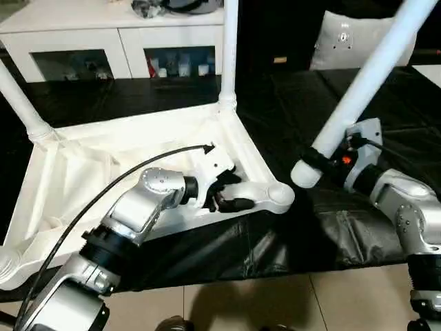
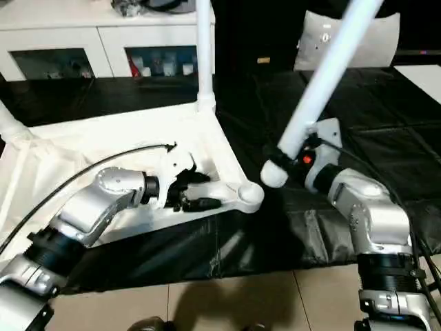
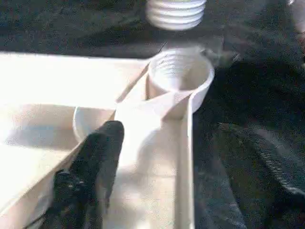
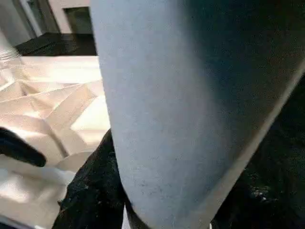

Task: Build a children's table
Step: Insert table leg to table base

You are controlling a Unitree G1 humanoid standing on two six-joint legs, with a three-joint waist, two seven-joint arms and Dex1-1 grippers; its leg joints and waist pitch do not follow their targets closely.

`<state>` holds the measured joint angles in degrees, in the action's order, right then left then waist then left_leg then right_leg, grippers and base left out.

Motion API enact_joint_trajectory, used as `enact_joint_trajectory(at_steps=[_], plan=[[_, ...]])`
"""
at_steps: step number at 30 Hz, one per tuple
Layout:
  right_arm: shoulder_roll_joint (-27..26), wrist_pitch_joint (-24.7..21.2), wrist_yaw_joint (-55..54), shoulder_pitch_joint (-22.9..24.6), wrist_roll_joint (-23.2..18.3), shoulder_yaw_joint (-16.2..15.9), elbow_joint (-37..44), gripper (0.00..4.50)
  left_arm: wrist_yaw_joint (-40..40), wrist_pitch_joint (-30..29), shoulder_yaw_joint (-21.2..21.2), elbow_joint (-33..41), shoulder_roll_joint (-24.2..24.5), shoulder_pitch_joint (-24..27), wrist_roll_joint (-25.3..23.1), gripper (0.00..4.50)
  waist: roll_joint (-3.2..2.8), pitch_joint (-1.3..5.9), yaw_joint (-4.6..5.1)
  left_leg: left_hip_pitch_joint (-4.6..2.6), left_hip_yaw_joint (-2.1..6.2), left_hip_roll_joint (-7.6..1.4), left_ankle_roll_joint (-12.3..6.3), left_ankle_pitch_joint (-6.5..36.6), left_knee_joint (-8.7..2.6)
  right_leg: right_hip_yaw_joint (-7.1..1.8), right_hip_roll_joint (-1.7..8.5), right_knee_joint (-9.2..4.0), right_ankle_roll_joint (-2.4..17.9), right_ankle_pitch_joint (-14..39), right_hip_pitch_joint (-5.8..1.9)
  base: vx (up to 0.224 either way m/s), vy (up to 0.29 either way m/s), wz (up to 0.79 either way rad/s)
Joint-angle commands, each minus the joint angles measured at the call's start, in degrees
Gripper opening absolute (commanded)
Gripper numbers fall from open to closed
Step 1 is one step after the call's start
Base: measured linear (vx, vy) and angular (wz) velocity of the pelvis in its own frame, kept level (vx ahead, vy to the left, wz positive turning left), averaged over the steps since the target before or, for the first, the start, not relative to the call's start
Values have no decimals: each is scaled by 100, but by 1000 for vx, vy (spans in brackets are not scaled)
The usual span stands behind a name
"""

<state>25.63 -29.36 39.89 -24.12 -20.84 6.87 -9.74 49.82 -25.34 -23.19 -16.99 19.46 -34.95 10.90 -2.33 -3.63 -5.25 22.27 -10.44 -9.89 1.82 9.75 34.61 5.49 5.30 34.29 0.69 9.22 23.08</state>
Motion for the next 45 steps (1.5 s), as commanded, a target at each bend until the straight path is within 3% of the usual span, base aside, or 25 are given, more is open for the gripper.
enact_joint_trajectory(at_steps=[1,4,11,12,14,21,35,45], plan=[[101,100,135,64,-17,-18,137,189,49,-75,-49,12,-8,-97,-83,311,66,468,-29,-116,131,-292,-90,1244,-393,-273,377,-426,984,1643,-310,0,0,0],[109,98,180,133,-71,-19,183,189,166,-82,-118,29,-13,-48,-122,276,54,467,-40,-117,125,-294,-122,1218,-388,-277,380,-423,1041,1610,-305,0,0,0],[68,98,274,168,-85,-76,206,189,251,-155,-170,139,-23,83,-152,230,50,459,-66,-122,132,-296,-112,1317,-396,-272,380,-454,951,1887,-292,0,0,0],[71,117,307,150,-84,-91,193,189,231,-128,-202,151,-14,104,-211,229,70,459,-68,-124,133,-300,-111,1331,-398,-272,385,-449,963,1895,-295,0,0,0],[78,136,345,114,-72,-108,153,189,207,-56,-243,94,-7,89,-332,195,61,452,-66,-121,129,-297,-120,1326,-398,-274,381,-458,950,1917,-291,0,0,0],[104,132,429,66,-40,-159,136,189,208,-11,-329,24,19,72,-509,143,48,468,-76,-116,132,-296,-138,1246,-390,-276,384,-438,978,1764,-299,0,0,0],[210,10,816,-212,-27,-411,33,189,256,172,-502,-217,78,51,-927,10,69,463,-75,-124,135,-302,-138,1286,-392,-275,384,-450,940,1875,-289,0,0,0],[240,10,1040,-358,1,-551,-106,189,367,377,-457,-282,70,56,-983,0,64,464,-67,-121,133,-299,-150,1305,-388,-272,388,-445,1009,1834,-293,0,0,0]])
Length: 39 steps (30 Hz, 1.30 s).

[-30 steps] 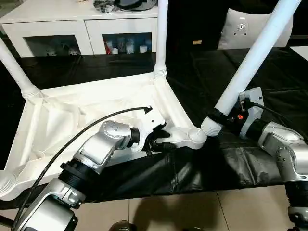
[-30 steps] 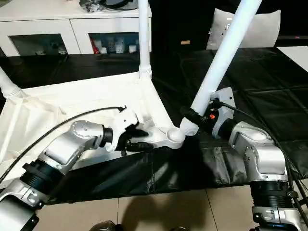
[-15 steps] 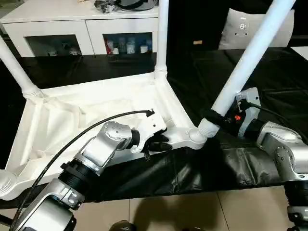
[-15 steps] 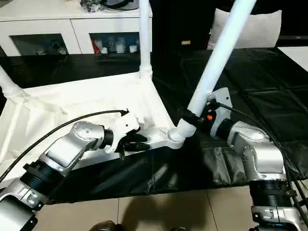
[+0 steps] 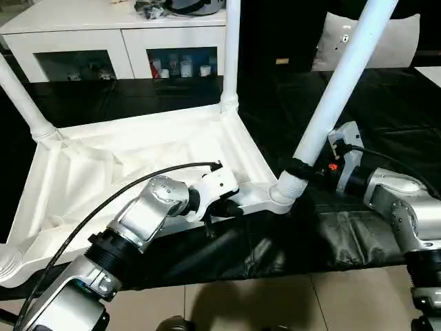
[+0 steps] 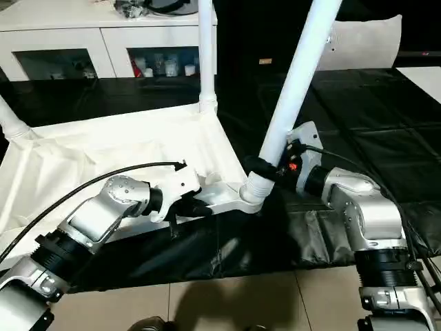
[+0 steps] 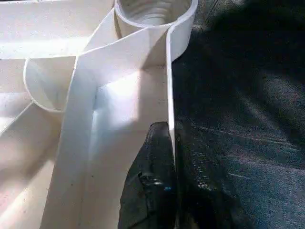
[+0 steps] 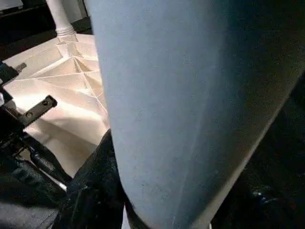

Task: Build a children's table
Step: Insert table leg to table base

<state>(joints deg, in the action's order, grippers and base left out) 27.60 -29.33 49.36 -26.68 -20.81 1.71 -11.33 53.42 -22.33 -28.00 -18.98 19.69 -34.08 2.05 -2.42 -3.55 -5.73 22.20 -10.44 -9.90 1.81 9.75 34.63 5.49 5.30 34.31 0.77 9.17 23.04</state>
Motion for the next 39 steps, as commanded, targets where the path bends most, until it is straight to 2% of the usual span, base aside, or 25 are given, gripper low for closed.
enact_joint_trajectory(at_steps=[1,2,3,7,10,11,14,15,21,25,31,33,35,36,39], plan=[[65,5,168,-105,-4,-74,36,189,58,146,76,-83,48,-18,-47,0,70,454,-24,-118,132,-300,-148,1319,-390,-274,388,-453,997,1861,-286,0,0,0],[82,7,218,-107,-6,-104,21,189,97,187,112,-81,48,-8,-19,0,74,455,-30,-113,130,-298,-161,1316,-388,-275,387,-452,994,1845,-290,0,0,0],[130,82,334,-144,60,-190,-123,189,316,578,138,-61,168,48,23,0,92,454,-34,-109,131,-298,-171,1303,-390,-275,395,-459,989,1857,-293,0,0,0],[215,93,617,-189,75,-348,-181,189,730,1101,147,0,410,170,99,0,73,468,-32,-96,132,-308,-181,1238,-388,-279,389,-418,1033,1673,-296,0,0,0],[273,47,886,-197,76,-509,-147,189,766,1058,195,-18,504,181,102,0,63,451,-42,-121,127,-320,-173,1329,-398,-281,386,-419,1047,1771,-275,0,0,0],[287,43,990,-200,103,-591,-149,189,742,1100,229,-63,508,176,100,0,90,444,-44,-119,124,-324,-166,1362,-401,-282,391,-430,1035,1847,-276,0,0,0],[244,102,1025,-253,178,-680,-265,189,768,1166,263,-110,523,177,111,0,76,445,-68,-129,132,-335,-121,1380,-405,-289,398,-424,1016,1918,-261,0,0,0],[234,108,1045,-274,179,-702,-305,189,774,1187,267,-120,524,180,113,0,102,436,-66,-127,128,-335,-118,1377,-411,-293,396,-425,1017,1901,-258,0,0,0],[210,63,1291,-380,212,-919,-316,189,822,1278,304,-241,471,191,74,0,93,431,-72,-121,128,-331,-154,1346,-406,-296,403,-426,1006,1924,-263,0,0,0],[183,174,1337,-473,347,-1058,-568,189,879,1285,304,-220,449,192,111,0,99,421,-60,-126,131,-327,-108,1417,-412,-295,403,-430,1009,2021,-253,0,0,0],[71,322,1311,-579,420,-1089,-896,188,924,1329,327,-266,443,163,95,0,95,429,-60,-117,127,-334,-142,1311,-410,-302,400,-402,1092,1771,-264,0,0,0],[39,324,1306,-591,394,-1064,-952,188,928,1333,333,-268,440,163,93,0,97,425,-57,-119,123,-326,-148,1347,-407,-299,402,-414,1082,1831,-263,0,0,0],[-40,242,1315,-602,295,-970,-1073,188,932,1334,344,-261,432,172,92,0,98,416,-52,-128,127,-327,-129,1442,-412,-295,408,-434,1053,2024,-256,0,0,0],[-124,131,1353,-591,109,-814,-1197,188,913,1340,355,-269,415,173,92,0,100,416,-50,-127,128,-326,-124,1459,-411,-294,408,-438,1044,2054,-262,0,0,0],[-145,128,1432,-503,-23,-675,-1363,188,874,1333,379,-286,378,168,84,0,103,419,-57,-131,132,-330,-105,1478,-412,-291,410,-448,1005,2137,-262,0,0,0]])
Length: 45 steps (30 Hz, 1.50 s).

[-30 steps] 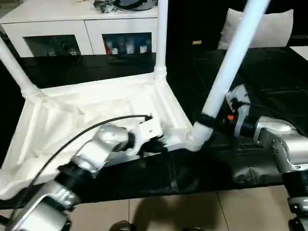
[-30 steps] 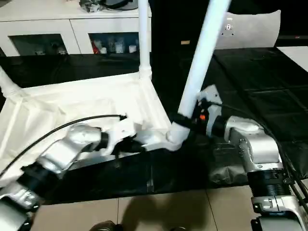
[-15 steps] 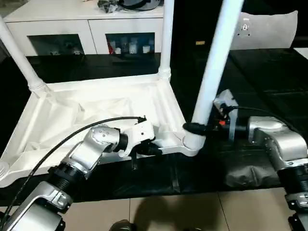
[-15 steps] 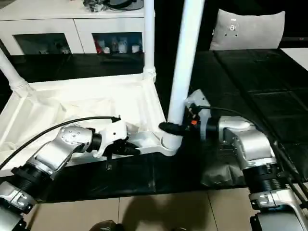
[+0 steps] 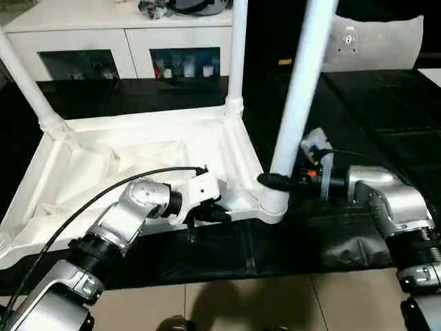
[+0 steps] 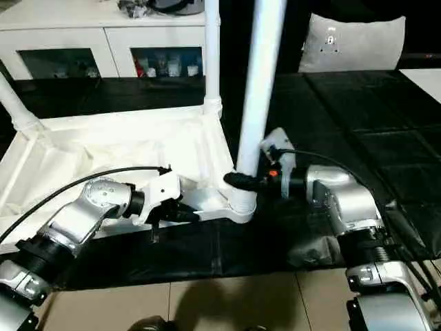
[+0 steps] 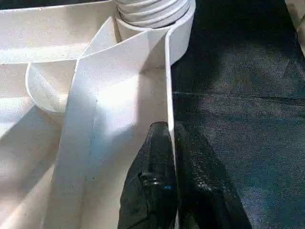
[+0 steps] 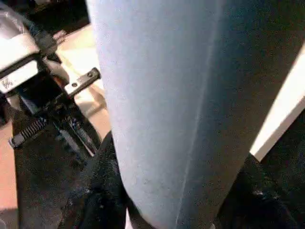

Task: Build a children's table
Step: Insert table leg to table base

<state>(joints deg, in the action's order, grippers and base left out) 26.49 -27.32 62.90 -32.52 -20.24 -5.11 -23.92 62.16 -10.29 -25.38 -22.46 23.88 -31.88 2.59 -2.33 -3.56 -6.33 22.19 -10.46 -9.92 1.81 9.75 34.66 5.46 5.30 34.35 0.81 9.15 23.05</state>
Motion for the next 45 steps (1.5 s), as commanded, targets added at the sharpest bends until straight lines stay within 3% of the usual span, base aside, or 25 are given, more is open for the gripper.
enact_joint_trajectory(at_steps=[1,4,5,8,10,13,15,21,25,29,36,45], plan=[[-38,-106,71,125,-131,64,-118,188,-7,124,121,60,-51,-53,30,0,94,423,0,-125,132,-332,-116,1431,-416,-292,408,-445,1006,2062,-265,0,0,0],[-42,-168,42,272,-248,202,-119,188,-11,105,141,75,-71,-44,46,0,100,434,-11,-114,125,-334,-171,1304,-412,-294,403,-420,1070,1827,-270,0,0,0],[-56,-199,27,350,-307,282,-129,188,-7,99,150,78,-80,-41,48,0,72,434,-21,-118,126,-332,-169,1298,-408,-293,405,-416,1085,1813,-265,0,0,0],[-103,-220,-3,561,-396,450,-139,188,-2,102,166,57,-101,-47,47,0,63,445,-44,-118,119,-335,-190,1266,-405,-290,400,-418,1115,1699,-267,0,0,0],[-169,-127,-75,780,-463,565,-118,188,-9,114,185,15,-127,-70,46,0,31,441,-56,-123,122,-336,-173,1353,-409,-285,405,-433,1105,1758,-262,0,0,0],[-219,-16,-195,959,-483,647,-92,188,-29,124,208,-18,-150,-95,48,0,37,434,-67,-132,132,-337,-127,1482,-426,-280,409,-454,1053,1921,-259,0,0,0],[-161,197,-260,1070,-297,539,-28,188,-21,129,214,-31,-146,-108,42,0,-10,429,-73,-134,141,-334,-92,1560,-432,-274,411,-470,1023,2029,-254,0,0,0],[8,662,-258,1168,49,417,130,188,19,169,221,-71,-121,-140,-5,0,3,419,-54,-151,158,-335,-15,1790,-459,-279,421,-497,931,2269,-257,0,0,0],[341,1053,-46,1201,532,-42,187,188,37,200,199,-78,-99,-156,-53,0,-2,420,-53,-151,157,-338,-44,1771,-462,-284,411,-487,955,2142,-261,0,0,0],[392,1003,80,1188,550,-154,251,188,44,210,196,-82,-95,-161,-59,0,-7,427,-64,-142,153,-346,-107,1702,-462,-290,401,-462,1051,1894,-268,0,0,0],[365,1166,308,992,678,-528,6,188,156,304,180,-207,-52,-285,-108,0,-3,427,-56,-146,159,-341,-85,1807,-463,-281,407,-477,1048,2042,-272,0,0,0],[292,1197,602,869,691,-679,-140,188,257,508,179,-613,-66,-586,-187,0,3,440,-74,-152,151,-342,-88,1828,-453,-284,419,-483,1071,2055,-269,0,0,0]])
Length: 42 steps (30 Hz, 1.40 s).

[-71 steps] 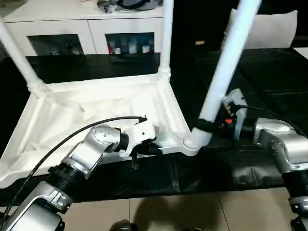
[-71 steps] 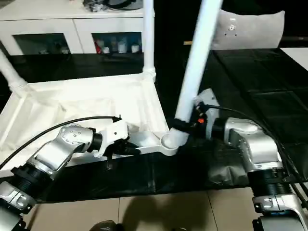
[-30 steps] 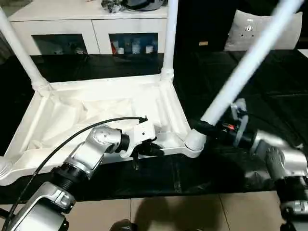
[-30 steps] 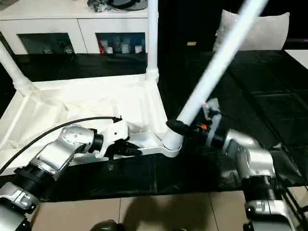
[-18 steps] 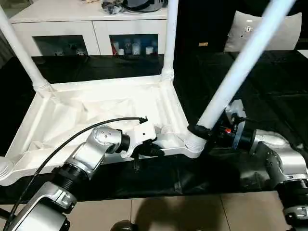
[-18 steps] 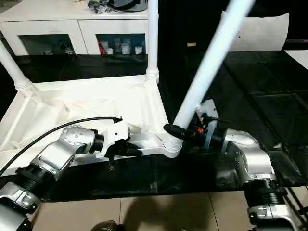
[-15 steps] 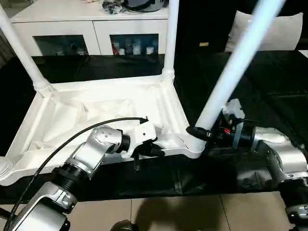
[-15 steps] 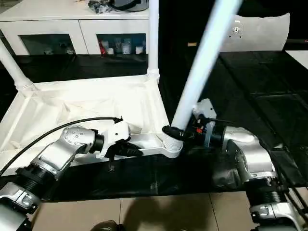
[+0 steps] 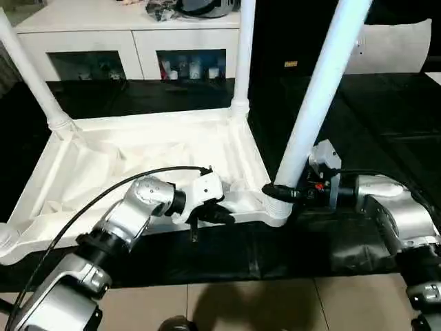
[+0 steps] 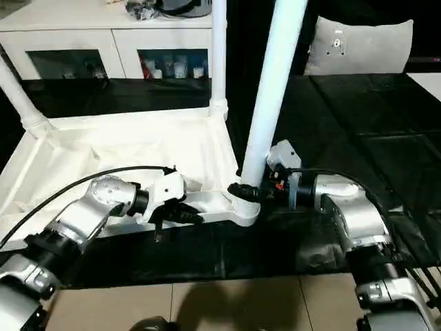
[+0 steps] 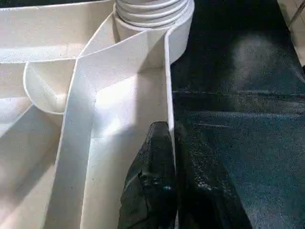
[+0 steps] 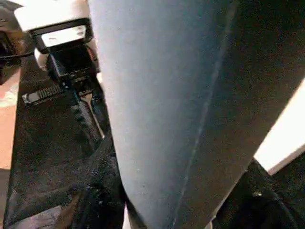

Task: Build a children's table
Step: Insert table leg to table base, then rotate leg to tighten

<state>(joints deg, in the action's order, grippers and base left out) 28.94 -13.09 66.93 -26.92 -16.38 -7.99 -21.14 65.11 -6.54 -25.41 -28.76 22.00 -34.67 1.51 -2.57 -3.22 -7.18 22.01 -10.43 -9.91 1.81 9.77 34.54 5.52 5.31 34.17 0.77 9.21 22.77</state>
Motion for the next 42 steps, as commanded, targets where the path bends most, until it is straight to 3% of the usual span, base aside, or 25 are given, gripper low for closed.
enact_joint_trajectory(at_steps=[1,15,16,18,19,20,22,24,25,26,27,28,30,31,32,33,34,35,36,37,38,39,40,41,42], plan=[[37,-216,245,277,283,-424,-444,188,-17,184,184,-82,101,-361,-96,0,12,409,3,-137,159,-349,-74,1840,-448,-286,418,-460,1061,2073,-244,0,0,0],[-143,-320,-135,288,377,-397,-434,188,-98,142,377,-365,-13,-416,10,0,17,384,22,-164,177,-352,15,2134,-475,-279,429,-504,958,2462,-223,0,0,0],[-191,-411,-587,379,512,-347,-349,188,-330,-104,463,-245,-28,-306,21,0,57,374,36,-169,174,-351,21,2181,-481,-276,427,-521,934,2539,-218,0,0,0],[-294,-561,-1081,479,591,-239,-257,188,-595,-533,557,7,-78,-152,62,0,37,315,87,-214,202,-338,127,2530,-498,-255,443,-575,767,3158,-188,0,0,0],[-336,-631,-1215,505,590,-186,-225,188,-675,-713,588,109,-105,-107,85,0,-31,273,122,-289,222,-321,202,2862,-489,-222,445,-646,621,3660,-136,0,0,0],[-431,-764,-1460,536,591,-113,-162,188,-855,-1033,655,329,-213,-10,152,0,0,256,161,-329,226,-314,240,3034,-481,-200,437,-699,511,3907,-113,0,0,0],[-629,-980,-1891,545,582,12,-93,188,-1163,-1524,728,698,-417,146,219,0,-29,230,290,-450,278,-288,332,3481,-447,-37,394,-833,245,4268,-76,0,0,0],[-884,-1203,-2417,448,569,156,-157,188,-1479,-1834,734,925,-634,224,166,0,-117,194,431,-407,377,-351,369,4023,-564,131,327,-834,150,3902,-195,0,0,0],[-1144,-1373,-2872,284,513,315,-338,188,-1765,-1991,727,980,-836,212,76,0,-145,200,529,-303,452,-443,435,4514,-721,150,279,-674,182,3329,-343,0,62,-12],[-1280,-1458,-3104,195,477,399,-438,188,-1913,-2065,723,996,-941,198,28,0,-179,206,517,-217,492,-506,497,4722,-839,60,281,-445,279,2971,-435,0,0,0],[-1324,-1477,-3193,142,468,429,-500,188,-1954,-2079,720,1003,-983,188,20,0,-189,176,514,-226,409,-534,619,5153,-1005,19,200,-284,453,2617,-399,0,0,0],[-1503,-1559,-3524,-154,422,541,-863,188,-2113,-2113,684,1044,-1197,129,2,0,-118,134,551,-264,297,-449,654,5246,-1033,50,142,-298,480,2956,-336,-56,15,5],[-1645,-1571,-3810,-486,492,546,-1259,188,-2197,-2178,535,1180,-1361,89,-131,0,-72,140,596,-456,217,-252,572,4813,-741,147,219,-623,169,4142,-168,-55,-25,-3],[-1705,-1603,-3884,-601,525,546,-1389,188,-2218,-2212,453,1243,-1384,86,-227,0,25,137,730,-691,222,-59,431,4096,-213,479,309,-1178,-306,5054,45,-46,-51,-10],[-1705,-1603,-3884,-601,525,546,-1389,188,-2218,-2212,453,1243,-1384,86,-227,0,-48,97,782,-691,226,-37,337,3819,-66,730,325,-1348,-531,5229,11,-4,-28,-24],[-1762,-1635,-3913,-704,601,501,-1490,188,-2255,-2258,408,1281,-1372,90,-312,0,-363,89,708,151,307,-418,346,4479,-812,681,214,15,-364,3741,-865,58,21,-15],[-1803,-1678,-3884,-773,675,439,-1540,188,-2311,-2321,423,1306,-1321,104,-342,0,-242,136,218,505,-4,-401,747,5375,-1247,368,-48,685,194,1441,-892,58,21,-15],[-1817,-1689,-3862,-800,714,404,-1554,188,-2323,-2341,419,1322,-1269,115,-367,0,-29,401,240,-42,1,-284,377,3938,-963,-280,90,671,63,2297,-696,81,-113,-4],[-1826,-1681,-3845,-822,761,367,-1561,188,-2332,-2343,402,1336,-1197,128,-412,0,254,322,376,-386,195,-182,477,2975,-275,-313,662,-249,17,4727,-212,57,-125,-3],[-1846,-1683,-3853,-843,797,357,-1573,188,-2360,-2341,381,1349,-1122,145,-452,0,346,110,321,-455,317,126,191,878,699,-404,982,-1063,-108,7045,281,60,-204,-13],[-1866,-1667,-3842,-888,824,342,-1636,188,-2401,-2350,390,1342,-1049,160,-476,0,248,180,187,168,471,51,179,434,394,-355,1025,-647,-109,5935,-438,106,-88,-35],[-1868,-1662,-3843,-896,829,338,-1648,188,-2407,-2353,394,1341,-1043,162,-478,0,181,256,137,209,498,-82,232,459,30,-333,853,-487,42,4918,-546,113,-105,-22],[-1874,-1646,-3846,-924,842,327,-1696,188,-2428,-2364,406,1339,-1030,167,-479,0,28,412,105,-86,511,-258,167,151,-237,-217,436,-222,460,2244,-346,109,-25,-13],[-1862,-1582,-3816,-961,904,249,-1781,188,-2435,-2370,432,1335,-1028,169,-498,0,-20,446,231,-156,502,-339,37,142,-272,-239,343,-79,943,676,-337,0,0,0],[-1853,-1533,-3783,-989,953,184,-1853,188,-2438,-2371,455,1323,-1021,164,-519,0,-53,445,253,-116,484,-325,17,199,-295,-254,370,-84,1126,381,-377,0,0,0]])
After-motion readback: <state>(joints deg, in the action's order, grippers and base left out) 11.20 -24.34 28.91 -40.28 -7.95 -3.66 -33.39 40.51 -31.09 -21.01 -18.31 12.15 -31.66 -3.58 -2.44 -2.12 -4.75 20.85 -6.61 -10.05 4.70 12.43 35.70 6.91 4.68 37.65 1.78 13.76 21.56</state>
